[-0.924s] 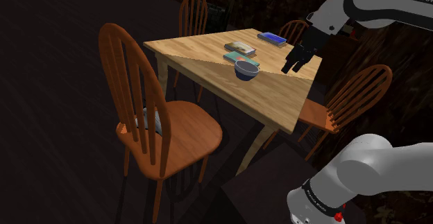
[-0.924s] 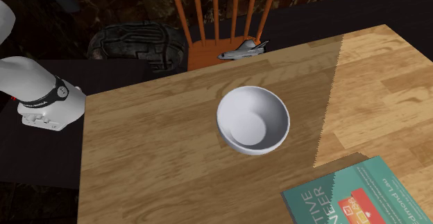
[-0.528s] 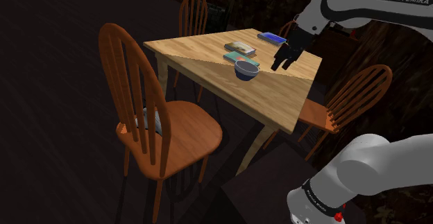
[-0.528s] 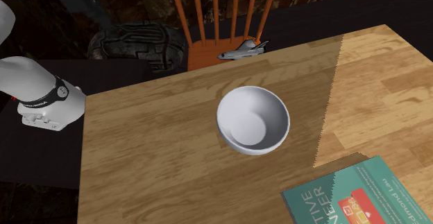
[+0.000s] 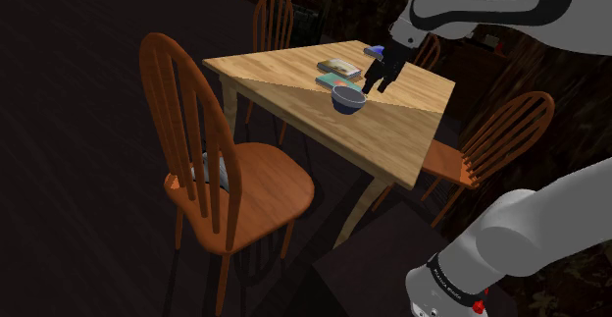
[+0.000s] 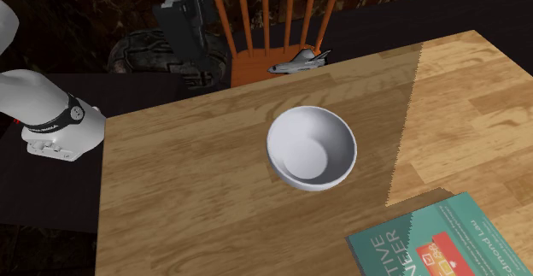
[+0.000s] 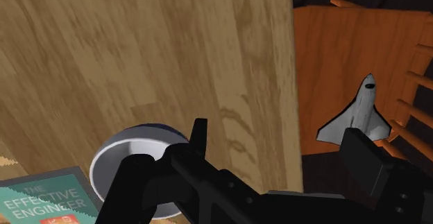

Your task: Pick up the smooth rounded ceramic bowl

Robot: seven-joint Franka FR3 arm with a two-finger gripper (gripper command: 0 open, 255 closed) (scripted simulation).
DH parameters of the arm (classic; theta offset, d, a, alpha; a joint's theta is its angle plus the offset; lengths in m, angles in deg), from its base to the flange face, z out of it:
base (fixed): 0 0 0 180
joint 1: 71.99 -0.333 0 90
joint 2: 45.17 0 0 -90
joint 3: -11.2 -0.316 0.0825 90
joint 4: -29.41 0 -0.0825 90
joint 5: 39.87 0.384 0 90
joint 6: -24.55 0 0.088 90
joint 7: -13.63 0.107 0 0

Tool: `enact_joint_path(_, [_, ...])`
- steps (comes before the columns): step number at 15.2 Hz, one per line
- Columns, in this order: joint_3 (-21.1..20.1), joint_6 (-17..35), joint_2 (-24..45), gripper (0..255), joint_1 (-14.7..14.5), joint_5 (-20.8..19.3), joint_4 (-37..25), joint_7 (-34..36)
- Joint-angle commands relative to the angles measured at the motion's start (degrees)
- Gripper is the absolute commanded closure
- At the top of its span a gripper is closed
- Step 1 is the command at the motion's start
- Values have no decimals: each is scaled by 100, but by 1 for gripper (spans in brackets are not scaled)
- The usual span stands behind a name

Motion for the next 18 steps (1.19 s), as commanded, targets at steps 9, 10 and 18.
enact_joint_path(9, [206,214,2377,0,73,309,-2041,-510])
enact_joint_path(10, [215,191,2620,0,95,347,-2293,-556])
enact_joint_path(18, [205,675,2894,0,116,412,-2070,-633])
